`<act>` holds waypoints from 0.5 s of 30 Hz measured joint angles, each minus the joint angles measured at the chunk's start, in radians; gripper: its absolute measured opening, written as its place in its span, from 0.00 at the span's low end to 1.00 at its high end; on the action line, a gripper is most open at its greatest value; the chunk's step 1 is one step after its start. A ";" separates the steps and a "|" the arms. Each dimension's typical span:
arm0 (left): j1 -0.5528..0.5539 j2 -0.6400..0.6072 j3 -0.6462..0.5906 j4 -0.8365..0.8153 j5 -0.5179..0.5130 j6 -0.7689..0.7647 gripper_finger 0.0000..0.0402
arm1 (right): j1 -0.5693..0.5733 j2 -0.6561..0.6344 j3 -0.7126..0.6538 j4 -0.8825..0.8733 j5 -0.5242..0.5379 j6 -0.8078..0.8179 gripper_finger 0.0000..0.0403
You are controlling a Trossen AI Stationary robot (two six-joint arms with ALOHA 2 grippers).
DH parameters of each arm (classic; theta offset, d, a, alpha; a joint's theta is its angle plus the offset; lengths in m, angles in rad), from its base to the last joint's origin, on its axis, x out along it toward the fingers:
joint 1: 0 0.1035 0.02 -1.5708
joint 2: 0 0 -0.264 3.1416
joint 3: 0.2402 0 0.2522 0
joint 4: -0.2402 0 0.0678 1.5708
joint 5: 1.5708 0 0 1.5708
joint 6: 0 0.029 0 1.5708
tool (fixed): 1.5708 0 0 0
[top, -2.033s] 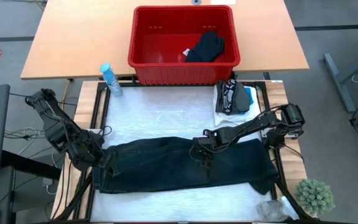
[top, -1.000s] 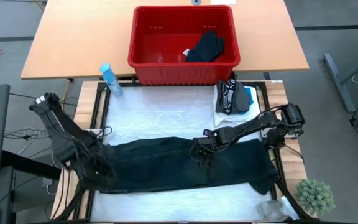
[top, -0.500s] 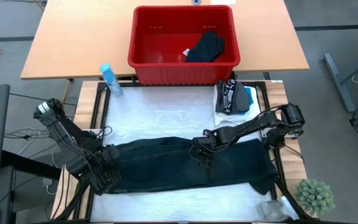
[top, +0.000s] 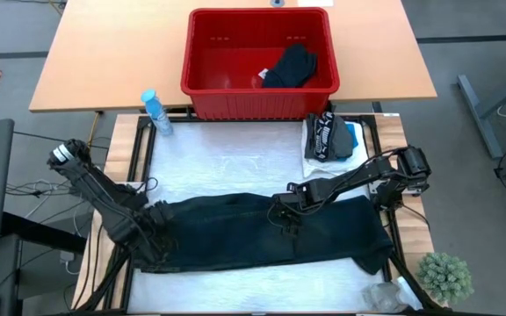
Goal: Fold laundry
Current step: Fold the blue pants
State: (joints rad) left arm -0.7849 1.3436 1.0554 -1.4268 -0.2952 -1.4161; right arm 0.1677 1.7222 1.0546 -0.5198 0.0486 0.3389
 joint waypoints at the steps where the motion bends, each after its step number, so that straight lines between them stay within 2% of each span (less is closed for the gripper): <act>1: 0.008 0.000 0.000 0.000 -0.001 0.013 0.18 | 0.000 0.000 0.000 0.000 0.000 0.000 0.05; 3: 0.017 0.000 0.000 0.003 -0.001 0.045 0.08 | 0.000 0.000 0.000 0.000 0.000 0.000 0.06; 5: 0.023 0.000 0.000 -0.001 0.007 0.066 0.03 | 0.000 0.000 0.000 -0.002 0.001 0.002 0.07; 11: 0.025 -0.004 0.000 -0.117 0.022 -0.029 0.01 | 0.000 0.000 0.000 -0.001 0.002 0.009 0.07; 15: 0.025 -0.030 0.000 -0.130 0.024 -0.077 0.01 | 0.000 -0.009 0.000 -0.002 0.002 0.011 0.06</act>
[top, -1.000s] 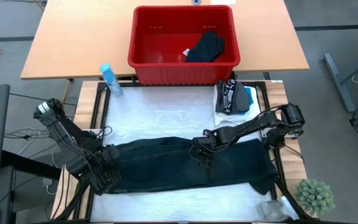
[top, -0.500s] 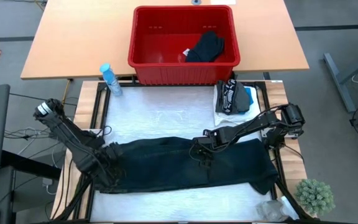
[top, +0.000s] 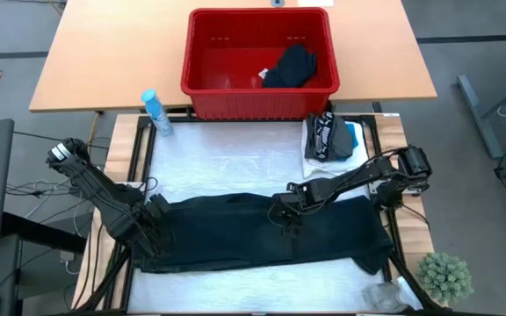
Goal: Fold laundry
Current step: Fold the blue pants
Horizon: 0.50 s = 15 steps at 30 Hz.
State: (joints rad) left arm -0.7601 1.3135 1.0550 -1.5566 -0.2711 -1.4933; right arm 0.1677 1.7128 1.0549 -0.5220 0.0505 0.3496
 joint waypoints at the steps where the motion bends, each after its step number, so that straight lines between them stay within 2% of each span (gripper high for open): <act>1: 0.000 -0.007 0.000 0.000 -0.002 -0.006 0.01 | 0.000 -0.007 0.000 -0.002 0.000 0.000 0.06; 10: 0.002 0.003 -0.016 0.099 -0.030 0.010 0.00 | -0.036 -0.105 0.000 0.002 0.028 0.004 0.09; 15: 0.029 0.003 -0.115 0.183 0.027 0.014 0.00 | -0.060 -0.142 0.000 0.133 -0.065 0.008 0.04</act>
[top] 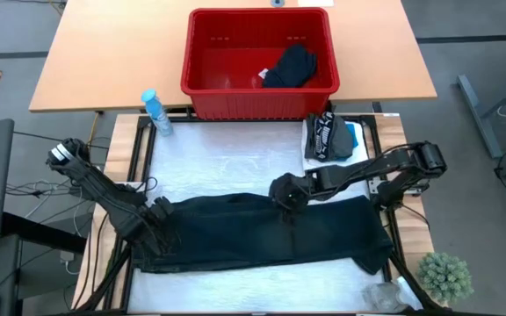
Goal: Fold laundry
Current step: Fold the blue pants
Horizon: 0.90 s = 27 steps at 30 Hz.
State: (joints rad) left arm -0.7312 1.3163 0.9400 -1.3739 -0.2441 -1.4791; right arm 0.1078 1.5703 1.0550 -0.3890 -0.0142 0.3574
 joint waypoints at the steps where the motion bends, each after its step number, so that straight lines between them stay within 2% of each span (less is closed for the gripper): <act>1: 0.000 0.000 -0.015 0.002 0.011 -0.005 0.00 | 0.000 0.002 0.000 0.029 -0.018 0.001 0.04; 10: -0.001 -0.001 -0.048 0.000 0.020 -0.050 0.00 | 0.017 0.144 0.000 0.196 -0.046 0.001 0.05; 17: -0.001 -0.002 -0.048 -0.026 0.075 -0.045 0.00 | -0.014 0.245 0.000 0.197 -0.016 0.004 0.05; 27: -0.009 -0.002 -0.023 -0.053 0.146 -0.014 0.01 | -0.055 0.250 0.001 0.165 -0.006 0.033 0.05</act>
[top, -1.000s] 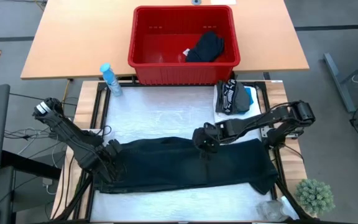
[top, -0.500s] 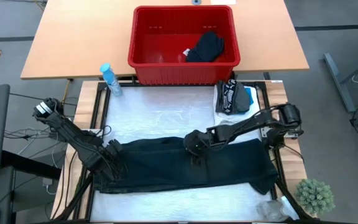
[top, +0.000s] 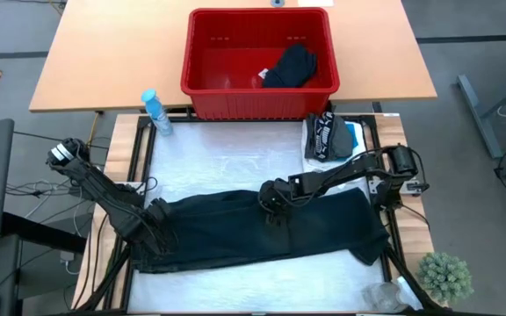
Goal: Fold laundry
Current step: Fold the blue pants
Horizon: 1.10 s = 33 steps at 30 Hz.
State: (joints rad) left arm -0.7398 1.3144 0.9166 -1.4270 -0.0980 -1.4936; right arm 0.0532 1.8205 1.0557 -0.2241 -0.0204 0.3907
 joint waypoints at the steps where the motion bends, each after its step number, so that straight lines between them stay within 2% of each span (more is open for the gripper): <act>1: 0.000 0.000 0.013 -0.002 0.004 0.019 0.02 | -0.003 0.004 0.000 0.001 0.000 0.003 0.05; 8: 0.000 0.000 0.102 -0.066 -0.007 0.147 0.16 | -0.004 0.051 0.003 0.016 -0.001 0.012 0.05; 14: -0.018 0.000 0.207 -0.147 -0.036 0.102 0.33 | 0.008 0.067 0.003 0.033 -0.003 0.025 0.05; 17: -0.050 -0.036 0.254 -0.114 -0.122 0.029 0.37 | 0.002 0.066 0.002 0.034 -0.005 0.025 0.05; 19: -0.088 -0.057 0.259 -0.018 -0.268 -0.069 0.38 | 0.000 0.066 0.002 0.033 -0.009 0.024 0.05; 22: -0.147 -0.068 0.224 0.227 -0.525 -0.097 0.36 | -0.005 0.067 0.001 0.032 -0.016 0.023 0.05; 24: -0.165 -0.058 0.174 0.335 -0.598 -0.076 0.32 | -0.005 0.067 0.001 0.034 -0.027 0.023 0.05; 27: -0.160 -0.021 0.075 0.393 -0.589 -0.122 0.23 | -0.005 0.068 0.000 0.038 -0.031 0.020 0.05; 33: -0.142 -0.003 -0.130 0.397 -0.540 -0.356 0.07 | -0.005 0.068 0.000 0.044 -0.031 0.020 0.05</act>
State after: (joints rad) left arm -0.8816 1.3117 0.7871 -1.0298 -0.6384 -1.8498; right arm 0.0486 1.8888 1.0557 -0.1799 -0.0516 0.4107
